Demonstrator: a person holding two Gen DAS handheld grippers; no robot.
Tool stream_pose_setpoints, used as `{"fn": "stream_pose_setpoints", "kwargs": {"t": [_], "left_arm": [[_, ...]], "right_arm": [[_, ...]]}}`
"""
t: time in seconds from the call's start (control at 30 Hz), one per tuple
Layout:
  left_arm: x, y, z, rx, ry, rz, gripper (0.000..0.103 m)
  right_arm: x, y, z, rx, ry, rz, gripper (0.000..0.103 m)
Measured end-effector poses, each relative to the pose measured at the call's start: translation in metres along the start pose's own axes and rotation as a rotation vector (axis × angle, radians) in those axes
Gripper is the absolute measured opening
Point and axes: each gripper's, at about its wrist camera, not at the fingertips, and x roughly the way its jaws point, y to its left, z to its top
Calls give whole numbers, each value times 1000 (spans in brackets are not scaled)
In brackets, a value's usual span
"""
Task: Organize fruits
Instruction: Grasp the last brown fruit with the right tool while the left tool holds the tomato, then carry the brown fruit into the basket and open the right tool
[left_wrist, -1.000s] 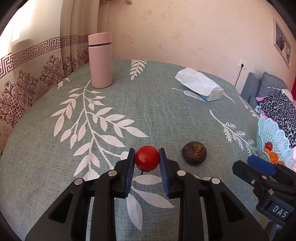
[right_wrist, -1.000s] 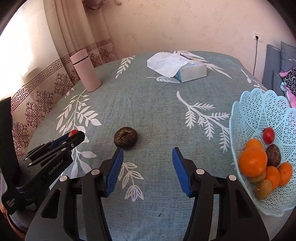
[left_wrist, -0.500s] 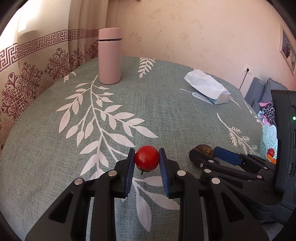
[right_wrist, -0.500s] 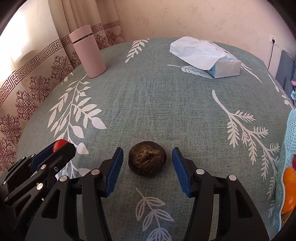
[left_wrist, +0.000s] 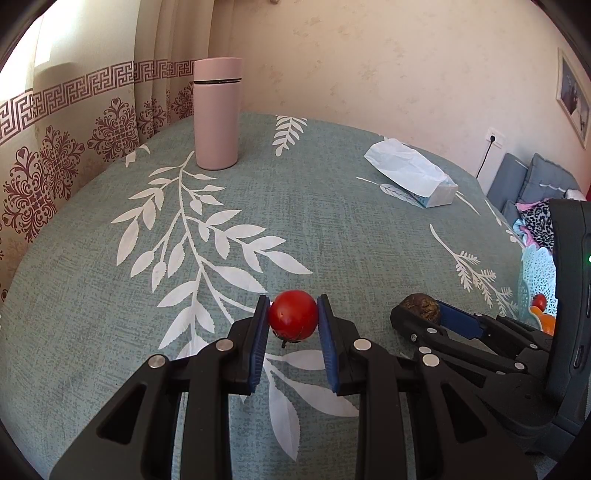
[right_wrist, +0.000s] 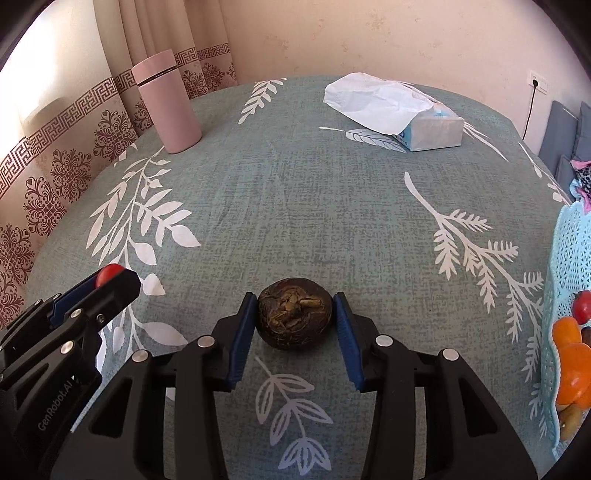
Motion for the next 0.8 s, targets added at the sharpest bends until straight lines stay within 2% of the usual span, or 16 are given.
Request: {"fn": "stream_pose_setpoints", "kwargs": {"t": [0.47, 0.8], "left_arm": [[-5, -7, -3, 26, -13, -15, 26], [-9, -16, -6, 51, -22, -27, 26]], "right_arm": [[-68, -33, -14, 102, -113, -38, 44], [-125, -76, -22, 198, -221, -117, 44]]}}
